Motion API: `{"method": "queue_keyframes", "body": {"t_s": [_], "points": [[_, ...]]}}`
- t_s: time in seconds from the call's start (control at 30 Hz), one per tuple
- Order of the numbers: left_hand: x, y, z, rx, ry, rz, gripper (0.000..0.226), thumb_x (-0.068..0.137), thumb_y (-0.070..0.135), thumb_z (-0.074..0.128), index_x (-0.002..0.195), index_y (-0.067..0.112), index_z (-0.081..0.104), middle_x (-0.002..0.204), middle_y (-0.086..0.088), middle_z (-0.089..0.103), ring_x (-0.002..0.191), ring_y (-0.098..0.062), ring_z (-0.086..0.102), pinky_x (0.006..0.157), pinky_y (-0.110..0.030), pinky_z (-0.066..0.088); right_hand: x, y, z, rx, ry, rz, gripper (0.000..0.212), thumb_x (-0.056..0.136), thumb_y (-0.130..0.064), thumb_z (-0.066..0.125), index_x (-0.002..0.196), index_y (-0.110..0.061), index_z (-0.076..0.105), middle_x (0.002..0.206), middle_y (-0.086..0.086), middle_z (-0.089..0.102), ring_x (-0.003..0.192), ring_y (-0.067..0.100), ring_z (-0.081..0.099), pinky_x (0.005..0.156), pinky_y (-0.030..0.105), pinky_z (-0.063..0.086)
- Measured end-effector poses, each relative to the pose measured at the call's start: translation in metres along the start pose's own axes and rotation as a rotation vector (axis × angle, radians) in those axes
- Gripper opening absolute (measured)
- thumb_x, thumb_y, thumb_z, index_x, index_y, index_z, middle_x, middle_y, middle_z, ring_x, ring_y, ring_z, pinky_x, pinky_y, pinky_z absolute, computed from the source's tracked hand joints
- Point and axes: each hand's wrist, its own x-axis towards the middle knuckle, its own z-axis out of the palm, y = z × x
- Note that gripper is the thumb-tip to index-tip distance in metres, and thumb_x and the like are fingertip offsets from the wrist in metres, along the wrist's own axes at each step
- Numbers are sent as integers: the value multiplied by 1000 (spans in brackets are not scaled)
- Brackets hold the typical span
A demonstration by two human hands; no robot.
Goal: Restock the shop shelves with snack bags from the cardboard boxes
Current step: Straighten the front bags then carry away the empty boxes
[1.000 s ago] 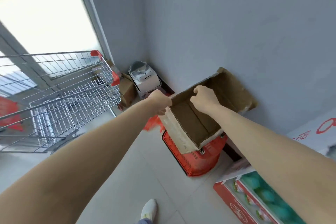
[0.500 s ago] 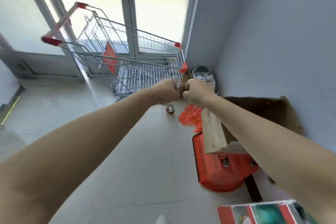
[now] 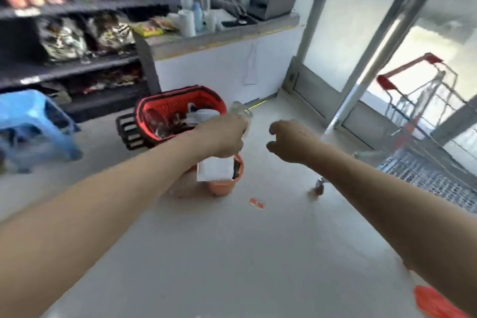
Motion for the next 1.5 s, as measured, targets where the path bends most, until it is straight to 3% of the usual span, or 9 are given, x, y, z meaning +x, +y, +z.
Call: {"method": "queue_keyframes", "body": {"t_s": [0.13, 0.3, 0.47, 0.67, 0.93, 1.07, 1.27, 1.4, 1.5], "points": [[-69, -118, -23, 57, 62, -251, 28, 91, 12, 49, 118, 9, 55, 121, -11, 60, 111, -31, 57, 82, -33, 43, 35, -138, 6, -94, 0, -310, 28, 88, -19, 50, 113, -11, 60, 107, 11, 61, 104, 33, 59, 90, 35, 48], [-140, -224, -29, 38, 56, -574, 23, 94, 12, 47, 115, 7, 54, 119, -13, 58, 108, -30, 56, 78, -34, 43, 59, -271, 22, -154, -65, -549, 31, 90, -19, 50, 118, -12, 60, 120, 14, 62, 110, 35, 59, 80, 33, 44], [-177, -301, -26, -28, 37, -807, 19, 93, 12, 49, 111, 9, 54, 113, -10, 57, 99, -27, 56, 76, -36, 46, 96, -365, 38, -177, -156, -766, 27, 89, -18, 50, 112, -9, 60, 114, 15, 63, 105, 34, 61, 79, 32, 46], [-170, -375, -37, -104, 108, -1010, 22, 93, 13, 48, 113, 8, 56, 112, -11, 58, 101, -28, 57, 82, -38, 48, 162, -449, 47, -219, -187, -931, 32, 93, -18, 48, 123, -11, 54, 115, 13, 61, 102, 32, 59, 75, 32, 43], [-161, -476, -63, -188, 228, -1193, 16, 93, 10, 47, 107, 8, 56, 113, -13, 61, 101, -30, 58, 82, -39, 48, 247, -565, 49, -261, -218, -1112, 27, 94, -19, 48, 119, -9, 54, 96, 9, 54, 81, 26, 52, 65, 33, 42], [-172, -542, -72, -195, 243, -1270, 20, 94, 14, 47, 110, 7, 58, 115, -12, 60, 103, -29, 57, 82, -36, 47, 282, -638, 64, -273, -242, -1169, 30, 94, -20, 47, 121, -9, 53, 110, 12, 59, 85, 26, 53, 67, 33, 45], [-183, -676, -84, -212, 261, -1289, 25, 93, 12, 46, 115, 8, 56, 117, -11, 59, 106, -29, 55, 86, -35, 47, 338, -763, 92, -270, -264, -1166, 30, 93, -20, 48, 121, -9, 55, 106, 12, 59, 85, 27, 54, 65, 33, 44], [-190, -777, -100, -210, 222, -1287, 23, 90, 9, 48, 111, 9, 57, 111, -12, 61, 99, -29, 57, 77, -33, 46, 378, -846, 99, -263, -282, -1140, 31, 94, -17, 47, 124, -10, 53, 111, 13, 59, 94, 30, 58, 64, 32, 42], [-188, -843, -115, -195, 221, -1283, 22, 89, 5, 48, 108, 8, 58, 110, -14, 62, 94, -29, 56, 69, -32, 42, 407, -898, 105, -244, -288, -1119, 29, 93, -16, 47, 118, -8, 58, 104, 13, 61, 86, 29, 56, 60, 31, 41]]}}
